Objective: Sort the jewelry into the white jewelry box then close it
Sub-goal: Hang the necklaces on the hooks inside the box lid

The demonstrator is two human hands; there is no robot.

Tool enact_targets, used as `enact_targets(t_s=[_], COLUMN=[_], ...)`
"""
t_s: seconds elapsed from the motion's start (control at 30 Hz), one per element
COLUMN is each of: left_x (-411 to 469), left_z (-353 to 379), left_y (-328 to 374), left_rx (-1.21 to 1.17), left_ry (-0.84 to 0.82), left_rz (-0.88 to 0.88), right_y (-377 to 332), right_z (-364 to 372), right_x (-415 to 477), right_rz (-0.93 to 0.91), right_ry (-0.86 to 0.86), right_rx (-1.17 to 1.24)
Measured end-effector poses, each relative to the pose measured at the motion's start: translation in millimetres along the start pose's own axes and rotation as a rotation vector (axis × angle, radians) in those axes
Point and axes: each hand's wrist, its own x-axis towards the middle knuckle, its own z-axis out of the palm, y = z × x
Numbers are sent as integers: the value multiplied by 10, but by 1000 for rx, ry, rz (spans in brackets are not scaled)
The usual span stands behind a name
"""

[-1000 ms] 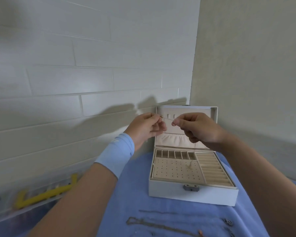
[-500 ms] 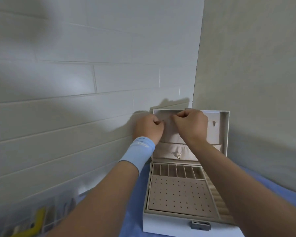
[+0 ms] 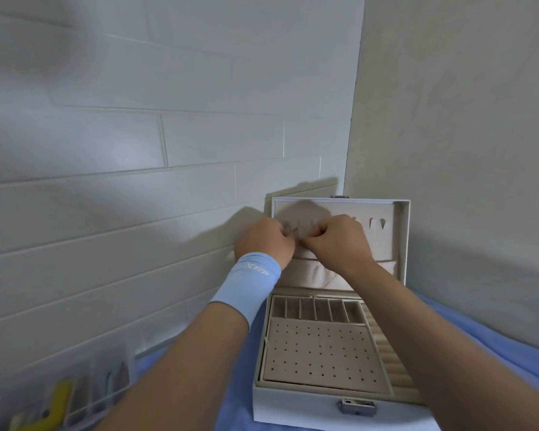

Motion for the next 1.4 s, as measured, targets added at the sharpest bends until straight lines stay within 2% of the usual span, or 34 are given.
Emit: enact_targets(t_s=[0.23,0.33,0.43,0.53,0.63,0.73,0.87,1.0,1.1,1.2,1.27,1.4], left_x=[-117,-180,-258,-346,-395,-461,-541,-565,-550,-505,-471,-382], left_z=[-76,-101,-155,-220,-218,-177,-98,-53,-81,-128,-153,-210], left_y=[-22,-35,-85,-134,-169,-130,26,84,67,49,59,92], left_rx=[-58,-108,-265,-355,-407,-561,-699,-656,-702,-609,-550,-407], left_ry=[-137,-249,-302,-399,-347,-288,-480,-440,-371,-318,-274,-256], left_rz=[63,121,177,234,195,68,45,59,15,80,128,208], right_y=[23,-24,-18,-2,-30,-64,-109,-103,-13,65,75,82], right_z=[-3,-15,-96,-161,-202,-278,-336,-420,-485,-457,-391,-321], right_x=[-54,-118,-149,-152,-174,-200,-222,-183,-159,-239,-314,-310], right_rz=[57,147,234,192,222,229,102,29,12,33,28,-28], right_ry=[-66,-243,-428,-430,-406,-365,-296,-230,-320,-569,-675,-540], right_rx=[79,283,499,507,570,516,412,287,201,52,39,83])
